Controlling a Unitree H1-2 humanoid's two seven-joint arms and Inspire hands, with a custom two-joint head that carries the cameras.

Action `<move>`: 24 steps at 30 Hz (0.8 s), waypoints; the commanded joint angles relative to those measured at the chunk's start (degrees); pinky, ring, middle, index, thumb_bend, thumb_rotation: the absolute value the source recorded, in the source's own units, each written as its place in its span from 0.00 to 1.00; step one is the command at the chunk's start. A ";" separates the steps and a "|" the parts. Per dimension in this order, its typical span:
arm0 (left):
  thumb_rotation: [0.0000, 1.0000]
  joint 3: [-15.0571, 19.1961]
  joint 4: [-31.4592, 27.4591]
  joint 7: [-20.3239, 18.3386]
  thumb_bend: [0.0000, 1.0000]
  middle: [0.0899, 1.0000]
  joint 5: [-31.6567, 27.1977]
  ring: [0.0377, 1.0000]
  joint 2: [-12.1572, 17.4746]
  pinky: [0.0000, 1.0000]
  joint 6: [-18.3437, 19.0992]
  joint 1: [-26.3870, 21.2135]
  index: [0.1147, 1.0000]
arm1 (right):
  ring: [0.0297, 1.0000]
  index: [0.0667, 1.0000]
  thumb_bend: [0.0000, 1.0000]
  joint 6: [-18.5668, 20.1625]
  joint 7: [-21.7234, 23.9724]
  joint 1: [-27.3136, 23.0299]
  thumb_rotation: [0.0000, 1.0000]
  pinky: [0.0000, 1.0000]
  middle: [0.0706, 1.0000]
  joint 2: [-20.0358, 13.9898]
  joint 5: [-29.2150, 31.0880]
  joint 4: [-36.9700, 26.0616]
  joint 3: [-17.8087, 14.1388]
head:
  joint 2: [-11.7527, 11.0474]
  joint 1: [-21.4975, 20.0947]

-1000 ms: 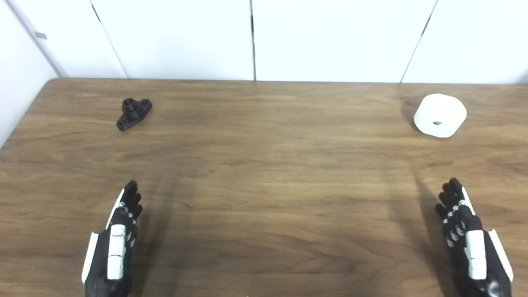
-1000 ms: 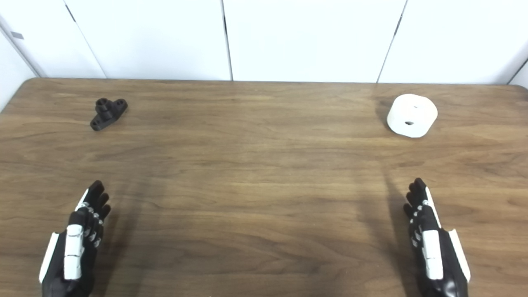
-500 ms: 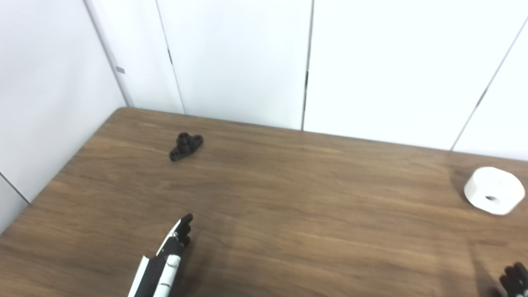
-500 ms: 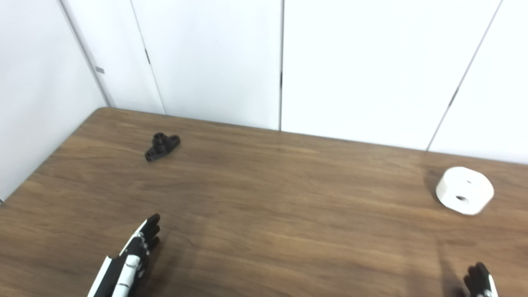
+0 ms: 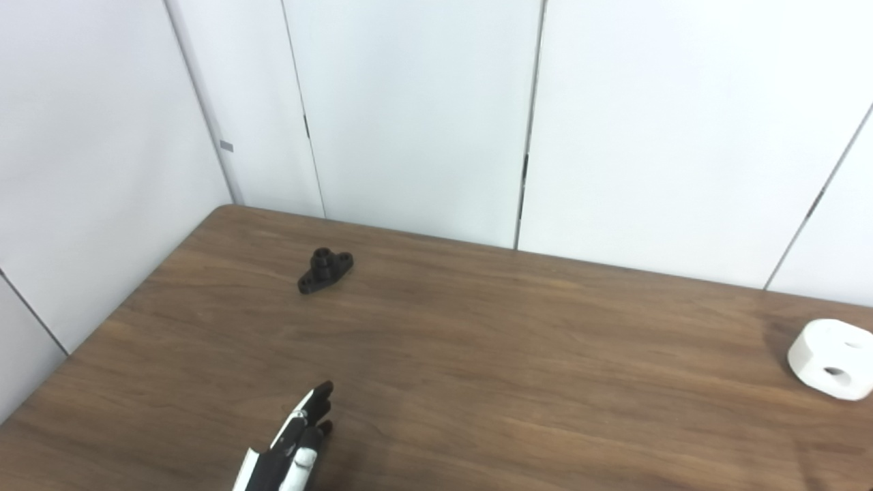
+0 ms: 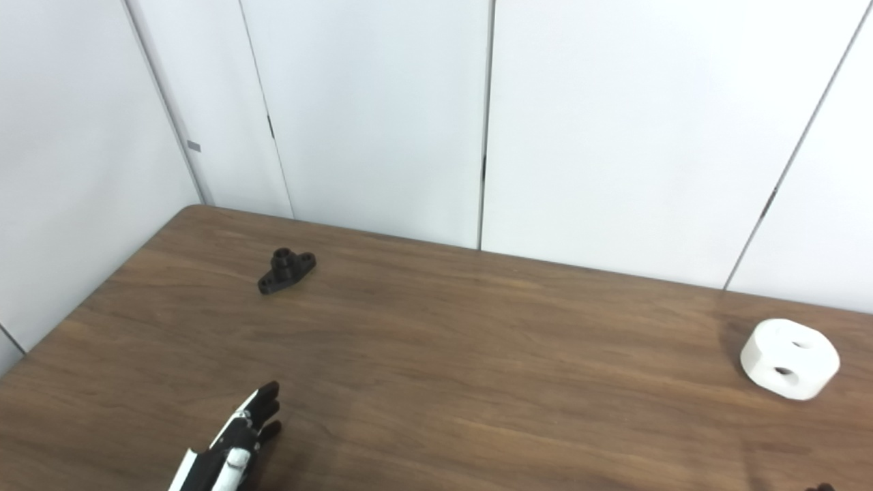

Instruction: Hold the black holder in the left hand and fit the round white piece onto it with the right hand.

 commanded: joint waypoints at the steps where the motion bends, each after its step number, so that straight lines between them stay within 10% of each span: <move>1: 0.78 -0.27 -0.17 0.56 0.54 0.96 1.29 0.96 -1.97 0.90 -0.77 -0.21 0.92 | 1.00 1.00 0.62 0.94 -0.85 -0.19 1.00 1.00 1.00 -0.22 -0.34 0.71 -0.45 | 0.21 -0.58; 12: 0.34 4.45 -9.48 2.86 0.68 0.94 16.57 0.95 1.35 0.90 8.49 -3.38 0.89 | 1.00 1.00 0.65 0.20 -1.56 0.35 1.00 1.00 0.99 0.46 -1.48 0.71 -0.37 | 0.80 -1.13; 24: 0.25 10.94 -9.57 5.45 0.77 0.91 30.89 0.96 4.42 0.99 18.58 -17.37 0.84 | 1.00 0.99 0.64 0.42 -1.83 0.68 1.00 1.00 0.98 0.88 -2.19 -0.15 -0.08 | 0.75 -1.78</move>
